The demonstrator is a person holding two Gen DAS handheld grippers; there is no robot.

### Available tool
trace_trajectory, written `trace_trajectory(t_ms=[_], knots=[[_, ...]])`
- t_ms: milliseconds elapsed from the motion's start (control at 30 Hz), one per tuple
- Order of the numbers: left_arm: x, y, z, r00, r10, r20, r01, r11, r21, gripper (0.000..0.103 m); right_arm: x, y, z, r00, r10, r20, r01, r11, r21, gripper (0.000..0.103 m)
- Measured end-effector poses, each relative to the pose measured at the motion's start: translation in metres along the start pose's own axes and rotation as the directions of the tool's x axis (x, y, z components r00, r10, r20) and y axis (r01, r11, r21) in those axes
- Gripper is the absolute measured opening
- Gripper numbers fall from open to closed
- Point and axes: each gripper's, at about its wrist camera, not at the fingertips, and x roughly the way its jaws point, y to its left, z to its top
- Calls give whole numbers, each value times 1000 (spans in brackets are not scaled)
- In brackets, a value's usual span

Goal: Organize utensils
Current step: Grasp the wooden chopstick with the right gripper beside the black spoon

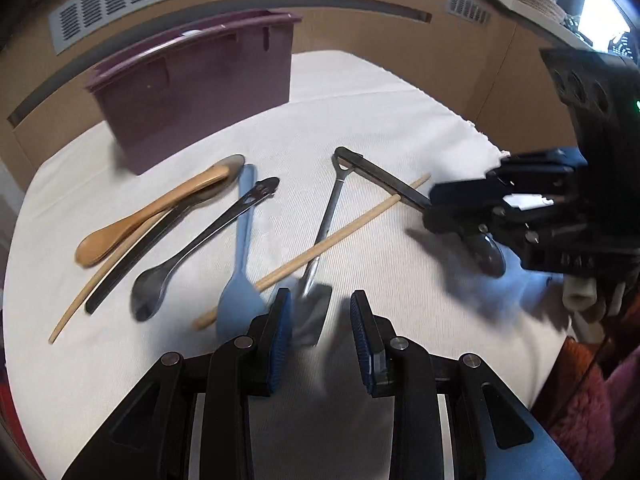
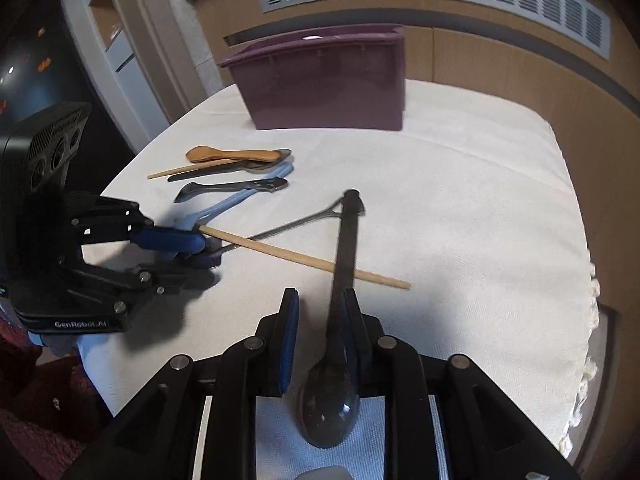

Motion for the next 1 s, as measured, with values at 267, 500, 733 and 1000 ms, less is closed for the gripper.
trace_trajectory(t_ms=[267, 500, 733, 1000], knots=[[-8, 61, -7, 990, 136, 22, -131, 977, -168, 30, 13, 31, 22, 1000, 27, -14, -29, 994, -106, 24], [-37, 111, -28, 978, 99, 186, -4, 893, -451, 31, 30, 37, 18, 999, 20, -38, -24, 995, -98, 25], [-49, 100, -49, 972, 103, 209, 4, 890, -456, 35, 53, 57, 32, 996, -9, -83, -10, 973, -229, 26], [-70, 73, -47, 937, 205, 284, -92, 926, -365, 36, 51, 57, 51, 987, 64, -149, -90, 981, -174, 7]])
